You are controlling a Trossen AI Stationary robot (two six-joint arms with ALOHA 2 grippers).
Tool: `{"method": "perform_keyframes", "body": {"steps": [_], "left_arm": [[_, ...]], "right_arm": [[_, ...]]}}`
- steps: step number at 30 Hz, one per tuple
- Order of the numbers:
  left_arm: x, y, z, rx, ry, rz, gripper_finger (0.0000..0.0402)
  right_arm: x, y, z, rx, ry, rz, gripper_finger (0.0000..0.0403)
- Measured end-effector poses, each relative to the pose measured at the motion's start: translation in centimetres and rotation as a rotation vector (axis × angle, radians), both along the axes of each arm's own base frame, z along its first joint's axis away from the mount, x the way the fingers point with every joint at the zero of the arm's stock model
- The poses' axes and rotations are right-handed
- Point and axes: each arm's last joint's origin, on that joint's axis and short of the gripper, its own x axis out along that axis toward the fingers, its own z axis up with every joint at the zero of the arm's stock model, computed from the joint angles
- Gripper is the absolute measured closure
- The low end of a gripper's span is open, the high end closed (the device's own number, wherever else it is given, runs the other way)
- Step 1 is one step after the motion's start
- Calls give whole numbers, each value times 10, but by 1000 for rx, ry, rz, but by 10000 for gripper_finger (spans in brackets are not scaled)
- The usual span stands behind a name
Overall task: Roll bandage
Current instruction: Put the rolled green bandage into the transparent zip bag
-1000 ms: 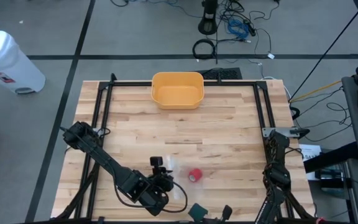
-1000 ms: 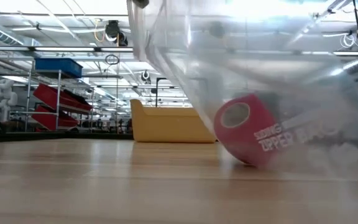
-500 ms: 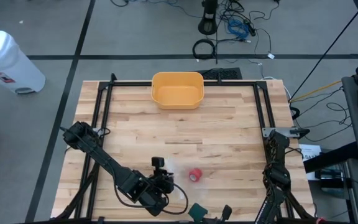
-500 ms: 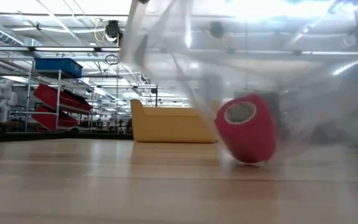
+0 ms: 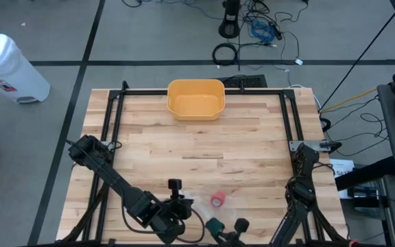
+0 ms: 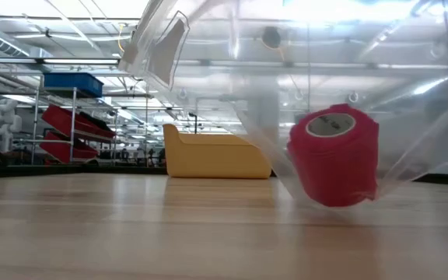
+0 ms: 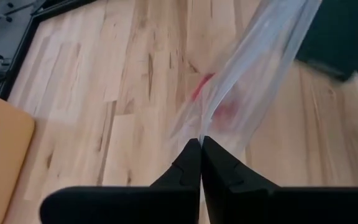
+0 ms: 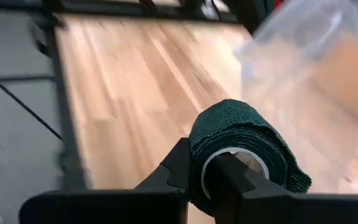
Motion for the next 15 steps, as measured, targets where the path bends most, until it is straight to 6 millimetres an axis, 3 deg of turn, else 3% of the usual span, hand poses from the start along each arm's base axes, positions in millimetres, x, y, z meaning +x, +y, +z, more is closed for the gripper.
{"method": "perform_keyframes", "body": {"steps": [9, 15], "left_arm": [[-10, -16, 14, -20, -30, -44, 399], [-17, -26, 16, -55, -27, -68, 400]], "right_arm": [[22, -50, -12, -122, 200, -144, 376], [56, -92, -14, -276, 285, -175, 376]]}}
